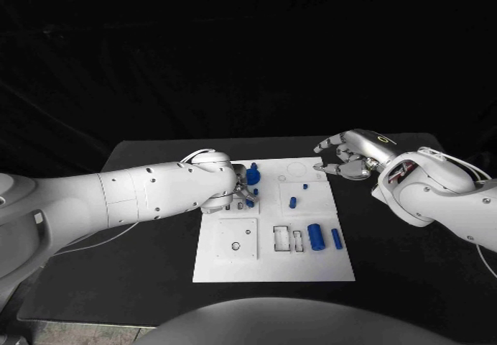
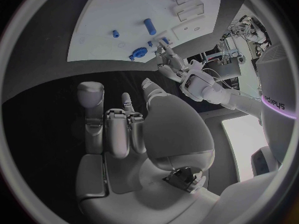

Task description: Assemble the parts on the task board

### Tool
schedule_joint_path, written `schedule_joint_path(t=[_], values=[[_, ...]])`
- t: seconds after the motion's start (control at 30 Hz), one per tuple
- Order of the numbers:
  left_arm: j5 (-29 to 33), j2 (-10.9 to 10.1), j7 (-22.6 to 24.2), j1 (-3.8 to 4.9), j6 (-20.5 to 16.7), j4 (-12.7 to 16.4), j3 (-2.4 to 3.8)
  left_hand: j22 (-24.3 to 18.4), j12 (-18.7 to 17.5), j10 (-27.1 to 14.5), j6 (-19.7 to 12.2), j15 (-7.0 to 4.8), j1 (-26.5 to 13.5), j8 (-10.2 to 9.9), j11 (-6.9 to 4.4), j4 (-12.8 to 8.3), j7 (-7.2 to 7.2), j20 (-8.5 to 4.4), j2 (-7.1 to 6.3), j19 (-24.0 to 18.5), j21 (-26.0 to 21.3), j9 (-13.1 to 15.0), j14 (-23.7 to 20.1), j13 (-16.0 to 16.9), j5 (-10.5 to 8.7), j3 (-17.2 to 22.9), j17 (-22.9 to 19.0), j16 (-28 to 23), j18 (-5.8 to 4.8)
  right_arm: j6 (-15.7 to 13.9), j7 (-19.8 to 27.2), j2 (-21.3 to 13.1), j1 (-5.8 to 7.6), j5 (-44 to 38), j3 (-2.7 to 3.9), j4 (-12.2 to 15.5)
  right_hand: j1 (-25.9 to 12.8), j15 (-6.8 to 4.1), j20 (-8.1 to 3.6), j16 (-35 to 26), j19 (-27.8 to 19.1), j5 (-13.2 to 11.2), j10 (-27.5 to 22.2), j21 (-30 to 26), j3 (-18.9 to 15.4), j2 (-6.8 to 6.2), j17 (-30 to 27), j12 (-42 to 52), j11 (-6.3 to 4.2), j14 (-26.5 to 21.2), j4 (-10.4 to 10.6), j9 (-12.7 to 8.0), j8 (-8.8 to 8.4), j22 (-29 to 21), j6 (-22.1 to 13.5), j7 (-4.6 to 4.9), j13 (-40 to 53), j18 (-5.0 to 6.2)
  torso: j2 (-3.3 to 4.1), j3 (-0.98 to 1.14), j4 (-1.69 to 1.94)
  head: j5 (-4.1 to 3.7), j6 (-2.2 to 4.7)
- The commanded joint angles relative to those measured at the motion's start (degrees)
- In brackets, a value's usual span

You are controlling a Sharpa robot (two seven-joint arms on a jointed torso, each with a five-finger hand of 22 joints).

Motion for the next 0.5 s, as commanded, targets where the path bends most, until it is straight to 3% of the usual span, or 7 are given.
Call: schedule_joint_path(t=[0.03, 0.13, 0.27, 0.33, 0.37, 0.47, 0.5], values=[[0.40, 0.10, 0.27, -0.04, 1.24, -0.05, 0.03, 10.33, -0.10, 6.08, 0.51, -0.43, 0.97, -0.59, -0.44, -0.52, -0.15, -0.43, -0.42, 0.58, -0.28, 0.23, 6.02, 14.90, 1.35, 1.33, 15.06, 0.14, 0.16, 0.57, 0.21, 0.05, -0.04, 0.08, 0.00, -0.11, 0.03, 0.32, 0.14, 0.03, 0.04, 0.20, 5.52, -0.23, 0.29, 0.74, 3.93, -0.29, 0.52, 4.00, 0.03, -0.08, 0.26, -0.09, 0.46, 0.04, 14.50, -0.87, -0.01, -0.01, -0.03, 0.01, 0.00], [0.57, -0.12, 0.35, -0.05, 1.11, 0.04, 0.03, 10.37, -0.10, 6.08, 0.77, -0.49, 1.65, -1.40, -0.50, -1.11, -0.21, -0.55, -1.38, 0.60, -0.32, 0.59, 6.02, 14.90, 3.08, 3.42, 15.06, 0.14, 0.16, 0.61, 0.15, 0.01, -0.05, 0.16, -0.01, -0.09, 0.07, 0.33, 0.15, 0.00, 0.02, 0.25, 5.50, -0.31, 0.32, 0.77, 3.88, -0.31, 0.53, 3.99, 0.01, -0.10, 0.27, -0.12, 0.49, 0.05, 14.47, -0.86, 0.00, -0.01, -0.02, -0.02, 0.00], [0.76, -0.55, 0.46, -0.09, 0.75, 0.25, 0.03, 10.44, -0.10, 6.08, 1.05, -0.55, 2.23, -2.37, -0.55, -1.76, -0.26, -0.65, -2.71, 0.63, -0.36, 1.10, 6.02, 14.90, 3.81, 6.80, 15.06, 0.14, 0.16, 0.67, 0.07, -0.04, -0.05, 0.23, -0.02, -0.09, 0.13, 0.34, 0.16, -0.04, 0.00, 0.32, 5.49, -0.38, 0.36, 0.83, 3.80, -0.33, 0.54, 3.98, -0.02, -0.12, 0.27, -0.14, 0.51, 0.07, 14.45, -0.85, -0.01, -0.01, 0.01, -0.03, 0.00], [1.01, -0.92, 0.59, -0.11, 0.20, 0.45, 0.03, 10.52, -0.10, 6.08, 1.39, -0.46, 1.70, -3.25, -0.56, -1.82, -0.25, -0.67, -4.31, 0.69, -0.40, 1.70, 6.02, 14.90, 3.61, 10.52, 15.06, 0.14, 0.15, 0.70, 0.04, -0.04, -0.06, 0.29, -0.03, -0.13, 0.13, 0.34, 0.16, -0.04, 0.00, 0.32, 5.49, -0.38, 0.36, 0.83, 3.80, -0.33, 0.54, 3.98, -0.02, -0.12, 0.27, -0.14, 0.51, 0.07, 14.45, -0.85, -0.01, -0.03, 0.01, 0.00, 0.00], [1.07, -1.05, 0.65, -0.12, -0.04, 0.54, 0.03, 10.53, -0.10, 6.08, 1.42, -0.51, 1.68, -3.32, -0.60, -1.86, -0.20, -0.63, -4.44, 0.70, -0.40, 1.77, 6.02, 14.90, 3.61, 10.92, 15.06, 0.14, 0.14, 0.71, 0.04, -0.03, -0.07, 0.31, -0.03, -0.16, 0.13, 0.34, 0.16, -0.04, 0.00, 0.32, 5.49, -0.38, 0.36, 0.83, 3.80, -0.33, 0.54, 3.98, -0.02, -0.12, 0.27, -0.14, 0.51, 0.07, 14.45, -0.85, -0.04, -0.02, 0.03, -0.01, 0.00], [1.21, -1.33, 0.79, -0.13, -0.52, 0.77, 0.03, 10.60, -0.10, 6.08, 1.95, -0.64, -0.24, -4.30, -0.41, -1.60, -0.06, -0.46, -6.88, 0.71, -0.49, 2.92, 6.02, 14.90, 3.30, 16.19, 15.06, 0.14, 0.13, 0.75, 0.04, -0.01, -0.08, 0.36, -0.05, -0.22, 0.13, 0.34, 0.16, -0.04, 0.00, 0.32, 5.49, -0.38, 0.36, 0.83, 3.80, -0.33, 0.54, 3.98, -0.02, -0.12, 0.27, -0.14, 0.51, 0.07, 14.45, -0.85, -0.07, -0.02, 0.05, 0.05, 0.00], [1.27, -1.43, 0.84, -0.13, -0.63, 0.86, 0.03, 10.64, -0.10, 6.08, 2.23, -0.60, -1.45, -4.87, -0.36, -1.64, 0.00, -0.42, -8.38, 0.71, -0.56, 3.76, 6.02, 14.90, 3.17, 19.69, 15.06, 0.14, 0.14, 0.77, 0.03, 0.00, -0.09, 0.38, -0.05, -0.25, 0.13, 0.34, 0.16, -0.04, 0.00, 0.32, 5.49, -0.38, 0.36, 0.83, 3.80, -0.33, 0.54, 3.98, -0.02, -0.12, 0.27, -0.14, 0.51, 0.07, 14.45, -0.85, -0.07, -0.02, 0.05, 0.10, 0.00]])
